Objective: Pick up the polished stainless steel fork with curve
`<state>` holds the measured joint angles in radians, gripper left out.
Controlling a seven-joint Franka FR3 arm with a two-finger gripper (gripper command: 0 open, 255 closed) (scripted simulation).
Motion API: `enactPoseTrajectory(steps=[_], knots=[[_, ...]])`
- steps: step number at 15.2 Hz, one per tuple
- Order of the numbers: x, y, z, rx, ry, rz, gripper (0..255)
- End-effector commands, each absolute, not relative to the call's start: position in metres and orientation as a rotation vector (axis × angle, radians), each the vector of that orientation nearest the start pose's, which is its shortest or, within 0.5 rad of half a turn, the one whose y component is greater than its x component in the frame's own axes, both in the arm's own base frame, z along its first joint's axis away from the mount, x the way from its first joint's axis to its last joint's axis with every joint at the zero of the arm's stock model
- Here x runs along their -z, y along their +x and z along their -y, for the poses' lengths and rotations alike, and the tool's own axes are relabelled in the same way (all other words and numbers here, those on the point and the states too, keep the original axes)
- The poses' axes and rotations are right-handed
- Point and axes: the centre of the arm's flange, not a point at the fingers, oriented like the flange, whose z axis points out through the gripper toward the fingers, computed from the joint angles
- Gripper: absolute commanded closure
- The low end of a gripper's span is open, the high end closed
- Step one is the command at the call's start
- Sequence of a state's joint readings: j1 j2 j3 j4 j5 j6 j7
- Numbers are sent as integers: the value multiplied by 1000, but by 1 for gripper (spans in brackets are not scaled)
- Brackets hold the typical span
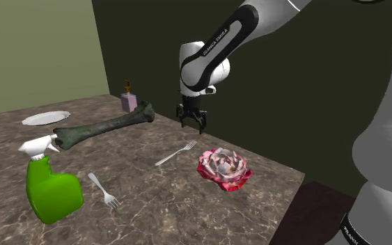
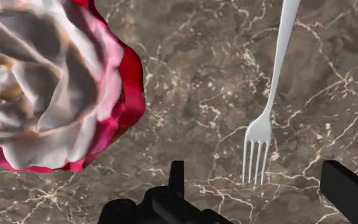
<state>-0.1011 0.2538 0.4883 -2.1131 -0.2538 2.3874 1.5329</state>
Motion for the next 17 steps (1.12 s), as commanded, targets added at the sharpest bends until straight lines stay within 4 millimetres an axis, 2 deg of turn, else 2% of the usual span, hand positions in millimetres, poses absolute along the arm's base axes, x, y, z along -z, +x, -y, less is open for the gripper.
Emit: enactPoseTrajectory(steps=[1,5,6,13,15,16,17], knots=[[-289,554,-218,124,-2727,-1550,0],[-247,588,-229,106,-2667,-1689,0],[-243,592,-230,104,-2661,-1704,0],[-203,592,-230,104,-2661,-1704,0],[-203,592,-230,104,-2661,-1704,0],[-202,591,-230,104,-2661,-1704,255],[-203,591,-230,104,-2661,-1704,255]])
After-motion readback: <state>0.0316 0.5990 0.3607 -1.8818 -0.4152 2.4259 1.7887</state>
